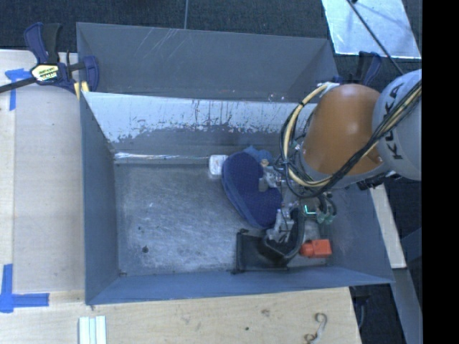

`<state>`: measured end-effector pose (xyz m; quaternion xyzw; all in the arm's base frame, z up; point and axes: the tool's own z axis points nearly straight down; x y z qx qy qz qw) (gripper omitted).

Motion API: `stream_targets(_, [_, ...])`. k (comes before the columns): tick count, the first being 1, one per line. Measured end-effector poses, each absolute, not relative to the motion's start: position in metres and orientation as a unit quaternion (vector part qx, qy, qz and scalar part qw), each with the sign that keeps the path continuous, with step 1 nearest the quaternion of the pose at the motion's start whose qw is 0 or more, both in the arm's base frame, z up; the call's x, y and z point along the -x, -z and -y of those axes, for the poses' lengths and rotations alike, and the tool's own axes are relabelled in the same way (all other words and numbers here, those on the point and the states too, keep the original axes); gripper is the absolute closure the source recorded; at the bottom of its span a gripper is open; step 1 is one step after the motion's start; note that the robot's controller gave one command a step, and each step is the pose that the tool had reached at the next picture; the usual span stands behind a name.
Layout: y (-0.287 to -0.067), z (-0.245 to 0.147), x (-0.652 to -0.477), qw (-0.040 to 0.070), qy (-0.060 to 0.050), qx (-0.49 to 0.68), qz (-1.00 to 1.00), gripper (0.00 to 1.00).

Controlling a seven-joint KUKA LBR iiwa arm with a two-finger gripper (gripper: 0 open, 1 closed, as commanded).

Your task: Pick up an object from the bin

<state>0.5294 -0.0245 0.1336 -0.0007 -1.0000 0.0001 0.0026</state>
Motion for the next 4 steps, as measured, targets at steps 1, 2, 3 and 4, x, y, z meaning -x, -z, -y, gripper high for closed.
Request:
stream_targets(1, [-0.137,0.041,-0.500,0.000,0.000,0.130,0.991,0.00])
stream_targets(2, [-0.078,0.052,-0.499,-0.003,0.006,-0.002,1.000,0.00])
stream_targets(3, [-0.080,0.093,-0.510,-0.003,0.007,0.030,1.000,0.00])
stream_targets(4, [-0.074,0.120,-0.501,-0.008,0.005,-0.096,0.995,0.00])
